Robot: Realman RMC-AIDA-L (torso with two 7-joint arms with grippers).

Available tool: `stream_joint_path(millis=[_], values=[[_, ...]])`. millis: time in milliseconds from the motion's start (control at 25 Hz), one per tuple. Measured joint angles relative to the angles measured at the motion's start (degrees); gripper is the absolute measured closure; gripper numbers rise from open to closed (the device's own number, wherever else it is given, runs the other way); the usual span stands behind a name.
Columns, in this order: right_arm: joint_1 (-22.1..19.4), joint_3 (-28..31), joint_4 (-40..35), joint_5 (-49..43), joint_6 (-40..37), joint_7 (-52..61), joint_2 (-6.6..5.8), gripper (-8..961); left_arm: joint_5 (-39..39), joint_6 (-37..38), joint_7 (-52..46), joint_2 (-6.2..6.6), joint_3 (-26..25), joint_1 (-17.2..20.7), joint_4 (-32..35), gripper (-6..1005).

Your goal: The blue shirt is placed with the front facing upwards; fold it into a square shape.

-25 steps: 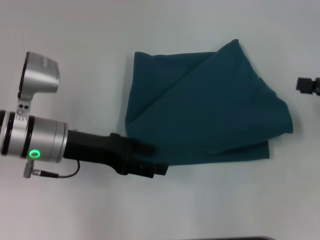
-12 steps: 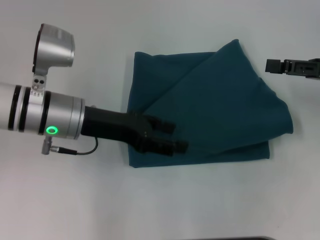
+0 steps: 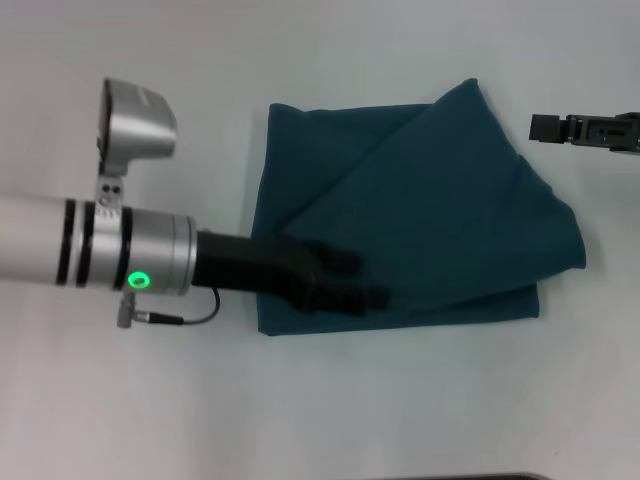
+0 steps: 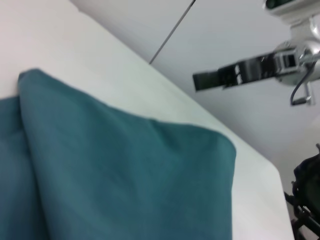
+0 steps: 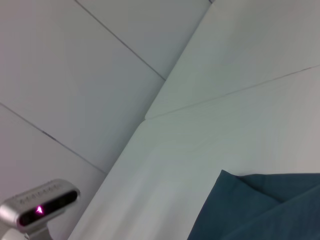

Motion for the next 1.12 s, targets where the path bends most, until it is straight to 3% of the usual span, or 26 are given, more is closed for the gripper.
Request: stream_joint_path(millis=[360,720,1120], values=[[0.1,-4.1,-0.1,-0.7,-0.1,0.7,-0.45,341,0.2,-1.2,0.8,0.01,4.0,0.5,2.5,232],[1.1,-5.8,-1.9,-3.6,-1.7,0.9,-0.04,397,0.1,3.8,0.9,0.43,3.7,1.9,0.8,231],[0.9,-11.6,-5.4,-4.0,-7.3,0.9,0.17,502,-0.7,6.3,0.5,0.51,0.6,3.7,-3.9,230]])
